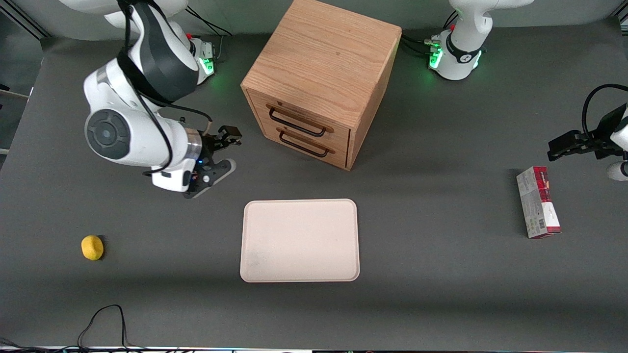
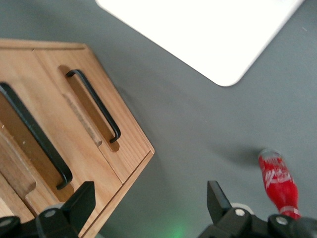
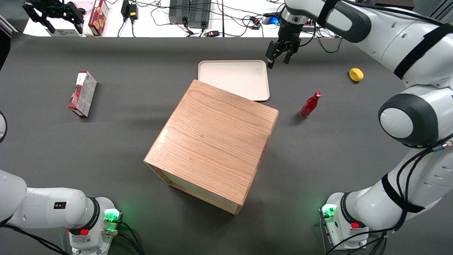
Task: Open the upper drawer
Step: 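Move the right gripper toward the upper drawer's black handle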
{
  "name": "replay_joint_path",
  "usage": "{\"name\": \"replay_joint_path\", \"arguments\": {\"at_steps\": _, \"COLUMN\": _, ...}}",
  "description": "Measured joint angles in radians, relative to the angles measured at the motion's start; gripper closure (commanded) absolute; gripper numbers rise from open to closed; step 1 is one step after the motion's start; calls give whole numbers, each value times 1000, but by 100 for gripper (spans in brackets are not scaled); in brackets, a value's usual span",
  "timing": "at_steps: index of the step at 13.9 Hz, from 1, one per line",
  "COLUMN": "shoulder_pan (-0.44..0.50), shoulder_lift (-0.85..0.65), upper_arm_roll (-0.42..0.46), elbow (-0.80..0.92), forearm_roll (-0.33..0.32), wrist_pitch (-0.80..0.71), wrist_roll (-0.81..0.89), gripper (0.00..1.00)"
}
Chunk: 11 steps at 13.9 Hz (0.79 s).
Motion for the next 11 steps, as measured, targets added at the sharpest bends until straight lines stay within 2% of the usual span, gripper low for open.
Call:
{"name": "replay_joint_path", "arguments": {"at_steps": 5, "shoulder_pan": 26, "shoulder_lift": 22, "upper_arm_roll": 25, "elbow": 10, "forearm_roll": 16, "wrist_pitch": -1, "wrist_roll": -72, "gripper": 0}}
{"name": "replay_joint_path", "arguments": {"at_steps": 9, "shoulder_pan": 30, "shoulder_lift": 53, "upper_arm_roll": 46, "elbow": 10, "forearm_roll": 112, "wrist_pitch": -1, "wrist_roll": -156, "gripper": 0}}
{"name": "replay_joint_path", "arguments": {"at_steps": 11, "shoulder_pan": 30, "shoulder_lift": 74, "upper_arm_roll": 55, "elbow": 11, "forearm_roll": 136, "wrist_pitch": 0, "wrist_roll": -172, "gripper": 0}}
